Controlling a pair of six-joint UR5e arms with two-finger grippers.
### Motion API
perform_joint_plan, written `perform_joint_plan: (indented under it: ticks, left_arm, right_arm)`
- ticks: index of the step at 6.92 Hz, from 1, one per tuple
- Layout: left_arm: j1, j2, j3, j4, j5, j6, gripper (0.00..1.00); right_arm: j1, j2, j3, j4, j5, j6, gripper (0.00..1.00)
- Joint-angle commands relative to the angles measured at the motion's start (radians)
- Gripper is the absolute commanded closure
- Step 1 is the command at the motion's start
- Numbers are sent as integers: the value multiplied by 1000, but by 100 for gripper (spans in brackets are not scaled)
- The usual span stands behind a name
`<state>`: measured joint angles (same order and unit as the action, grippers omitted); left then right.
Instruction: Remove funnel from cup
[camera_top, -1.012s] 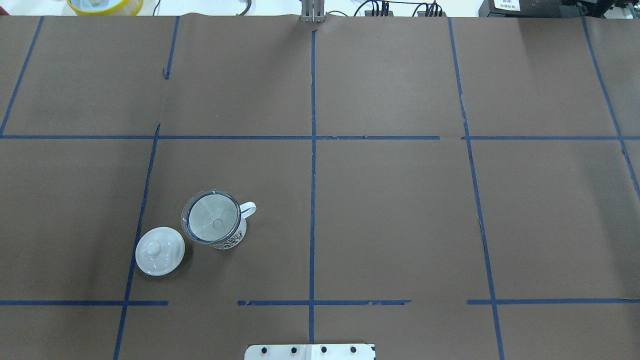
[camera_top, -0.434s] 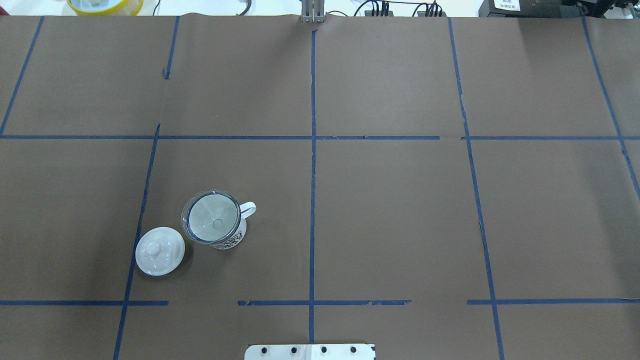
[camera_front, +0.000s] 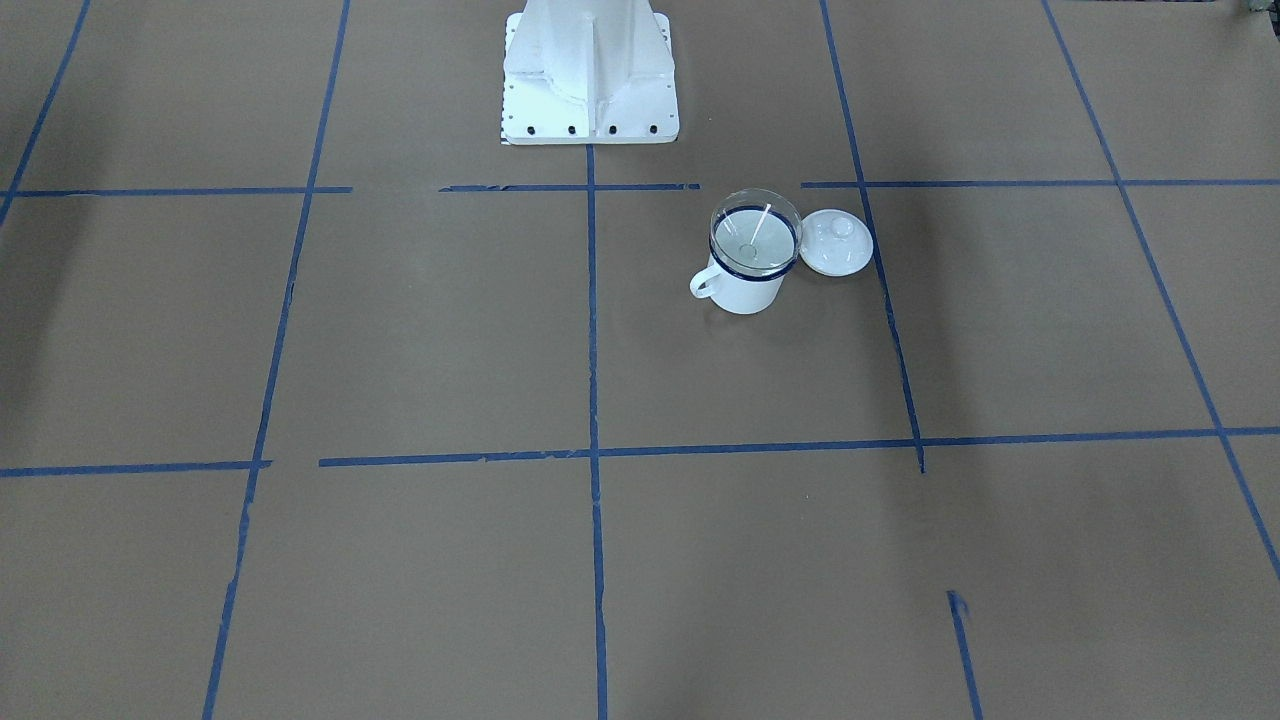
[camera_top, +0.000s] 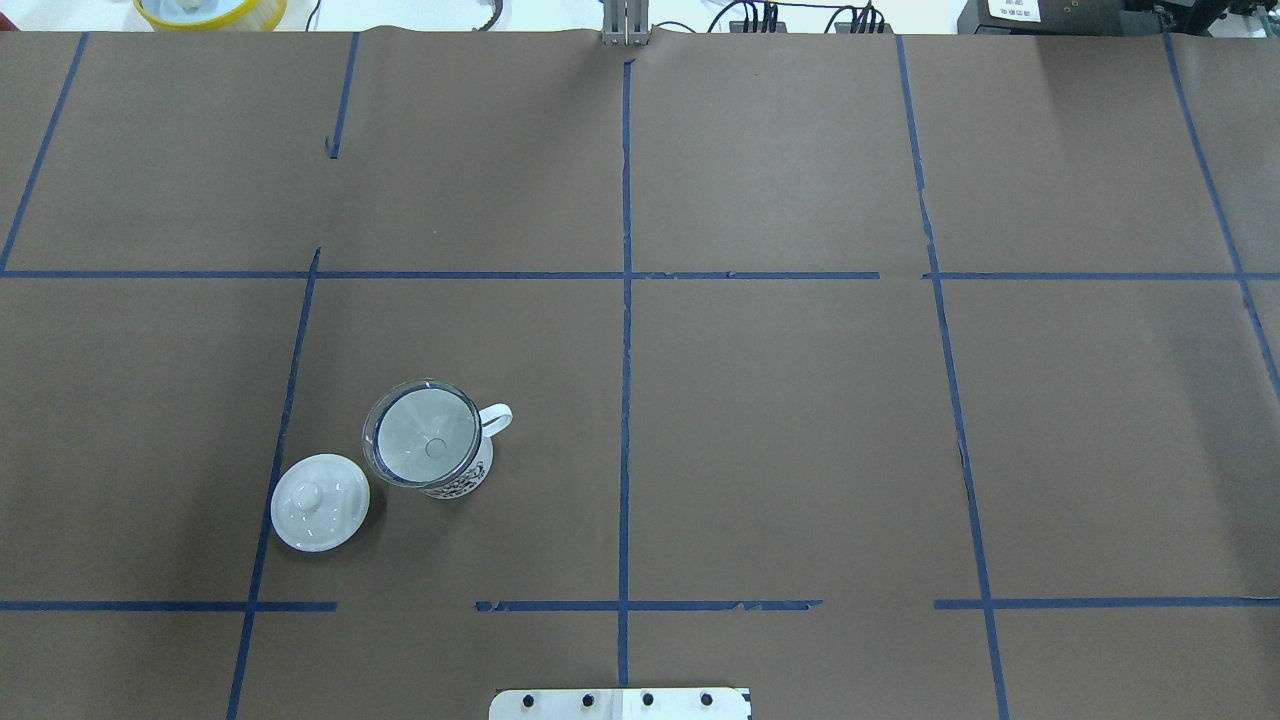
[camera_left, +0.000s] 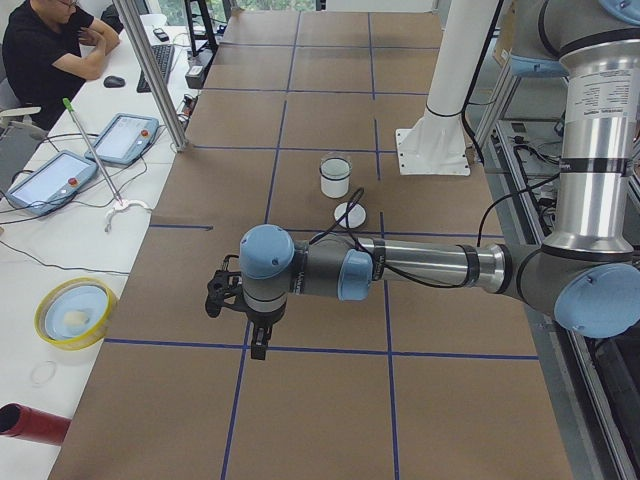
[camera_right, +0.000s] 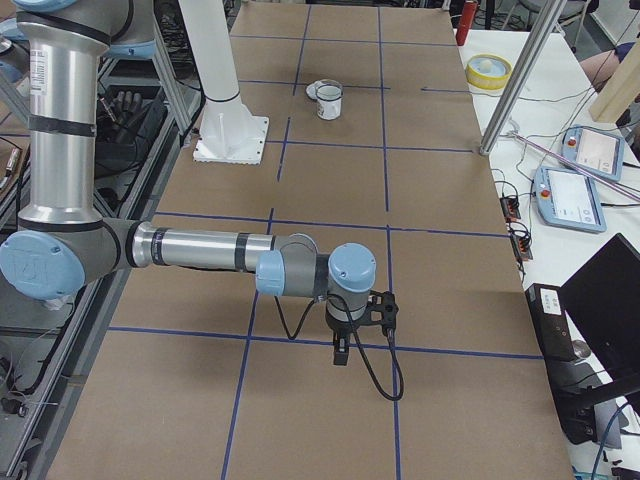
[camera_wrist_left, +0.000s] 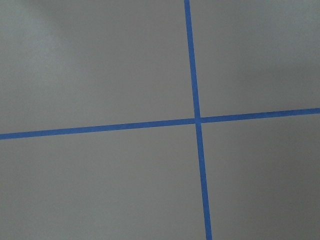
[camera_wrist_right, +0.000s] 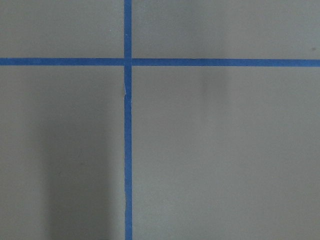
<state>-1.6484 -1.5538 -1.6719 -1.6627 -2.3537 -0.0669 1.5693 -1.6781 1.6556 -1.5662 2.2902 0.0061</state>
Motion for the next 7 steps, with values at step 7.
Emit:
perform_joint_plan:
  ticks: [7]
  left_arm:
    - [679, -148, -396, -52, 130, -1312, 0]
  right_arm:
    - [0, 0, 1, 0, 0, 0, 0]
